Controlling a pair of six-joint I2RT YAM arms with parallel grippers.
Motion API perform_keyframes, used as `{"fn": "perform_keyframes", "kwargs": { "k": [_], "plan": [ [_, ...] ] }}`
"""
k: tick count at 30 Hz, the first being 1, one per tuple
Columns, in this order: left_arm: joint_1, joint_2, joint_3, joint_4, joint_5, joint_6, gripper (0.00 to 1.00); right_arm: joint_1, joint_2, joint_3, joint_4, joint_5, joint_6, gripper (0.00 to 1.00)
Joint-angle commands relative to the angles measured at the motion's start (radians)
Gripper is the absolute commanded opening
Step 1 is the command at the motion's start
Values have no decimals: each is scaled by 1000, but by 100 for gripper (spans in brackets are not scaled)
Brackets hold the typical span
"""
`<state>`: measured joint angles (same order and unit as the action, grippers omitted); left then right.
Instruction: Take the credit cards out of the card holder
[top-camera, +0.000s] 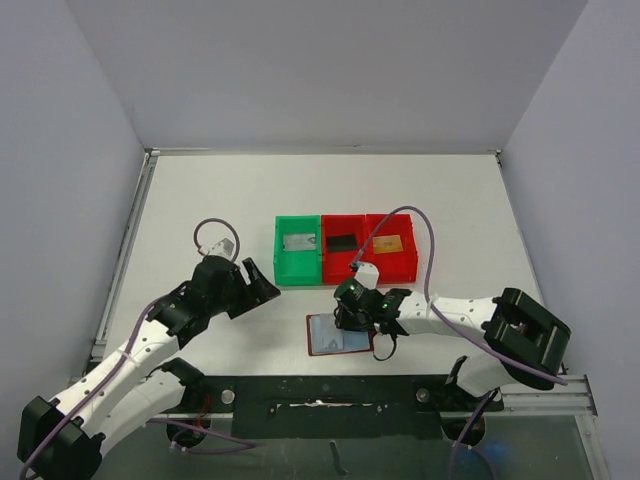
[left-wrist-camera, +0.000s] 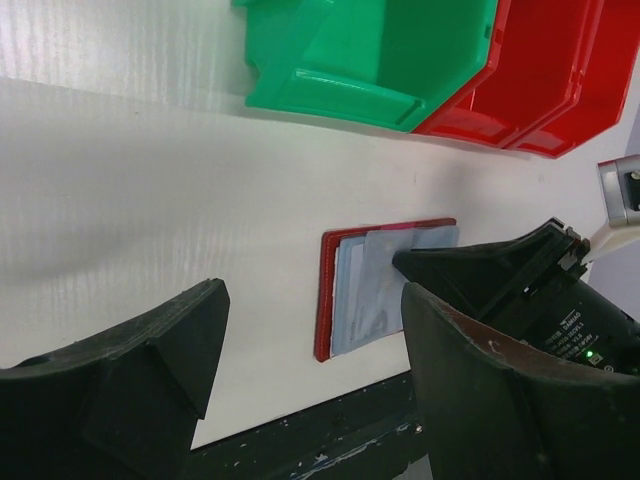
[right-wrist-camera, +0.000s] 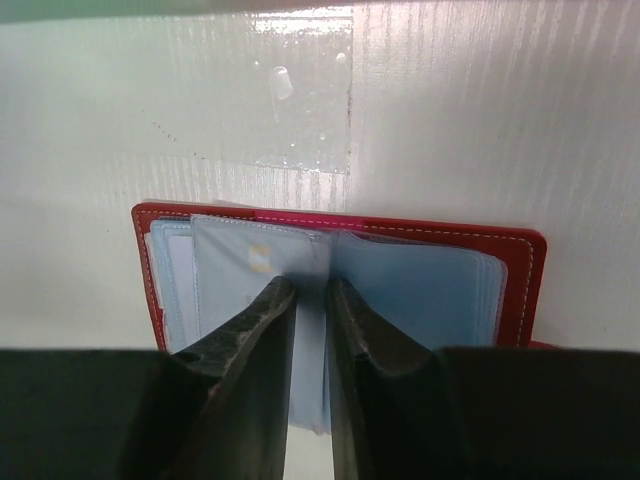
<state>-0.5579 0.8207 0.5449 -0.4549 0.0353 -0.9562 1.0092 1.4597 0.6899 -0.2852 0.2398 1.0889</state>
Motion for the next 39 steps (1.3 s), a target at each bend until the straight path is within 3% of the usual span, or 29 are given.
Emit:
{"fn": "perform_keyframes", "kwargs": {
  "k": [1, 10, 20, 39],
  "plan": [
    [-33, 5, -10, 113, 37, 11, 68, -39, -30, -106, 101, -78, -6, 15],
    [-178, 100, -18, 250, 33, -11, 63, -146, -82, -274, 311, -231, 7, 0],
    [-293, 280, -31, 454, 69, -42, 54, -235, -109, -400, 499, -349, 17, 0],
    [-365, 550, 1, 682, 87, -27, 43, -290, -118, -467, 576, -394, 39, 0]
  ]
}}
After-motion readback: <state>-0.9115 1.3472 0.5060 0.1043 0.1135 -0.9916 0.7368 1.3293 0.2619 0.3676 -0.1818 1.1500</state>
